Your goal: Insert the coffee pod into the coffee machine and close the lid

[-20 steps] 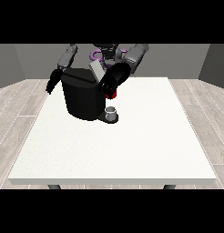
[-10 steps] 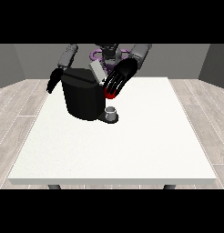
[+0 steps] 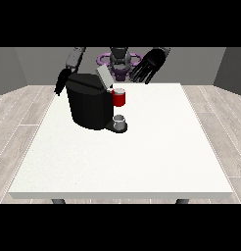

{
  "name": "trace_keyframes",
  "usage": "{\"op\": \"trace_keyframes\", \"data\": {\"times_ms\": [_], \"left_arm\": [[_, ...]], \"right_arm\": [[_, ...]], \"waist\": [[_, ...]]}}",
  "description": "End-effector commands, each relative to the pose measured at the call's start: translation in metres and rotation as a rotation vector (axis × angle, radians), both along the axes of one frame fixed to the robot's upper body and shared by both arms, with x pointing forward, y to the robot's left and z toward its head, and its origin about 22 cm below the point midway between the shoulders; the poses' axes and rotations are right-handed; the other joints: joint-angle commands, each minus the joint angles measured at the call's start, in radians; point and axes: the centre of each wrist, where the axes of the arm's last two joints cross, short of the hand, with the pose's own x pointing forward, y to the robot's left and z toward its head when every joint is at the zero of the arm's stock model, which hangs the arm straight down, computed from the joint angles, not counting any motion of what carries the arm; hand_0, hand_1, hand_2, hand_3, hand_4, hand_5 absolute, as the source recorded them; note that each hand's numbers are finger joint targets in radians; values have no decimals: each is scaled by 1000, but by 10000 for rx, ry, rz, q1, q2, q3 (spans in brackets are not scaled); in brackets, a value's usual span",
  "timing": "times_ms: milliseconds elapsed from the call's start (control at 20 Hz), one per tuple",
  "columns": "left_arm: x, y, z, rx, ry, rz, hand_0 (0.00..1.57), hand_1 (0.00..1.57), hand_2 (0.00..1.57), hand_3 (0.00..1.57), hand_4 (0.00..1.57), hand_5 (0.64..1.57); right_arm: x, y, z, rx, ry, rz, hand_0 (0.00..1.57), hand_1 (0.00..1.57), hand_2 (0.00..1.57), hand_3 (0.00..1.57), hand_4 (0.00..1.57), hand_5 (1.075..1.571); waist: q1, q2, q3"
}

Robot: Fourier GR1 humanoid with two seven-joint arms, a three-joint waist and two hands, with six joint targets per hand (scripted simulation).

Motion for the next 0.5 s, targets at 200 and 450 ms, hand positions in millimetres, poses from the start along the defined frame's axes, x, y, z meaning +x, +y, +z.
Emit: {"op": "trace_keyframes", "data": {"times_ms": [200, 450], "left_arm": [[-30, -21, -133, -6969, 2192, -83, 0, 0, 0, 0, 467, 1571], [-79, -9, -224, -9126, 4284, 853, 0, 0, 0, 0, 394, 1571]], "right_arm": [[-41, -23, -43, 172, 1112, -869, 0, 0, 0, 0, 0, 1571], [-70, -34, -65, 462, 1944, -1334, 0, 0, 0, 0, 0, 1571]], "waist": [[1330, -1806, -28], [2218, -3528, -11]]}}
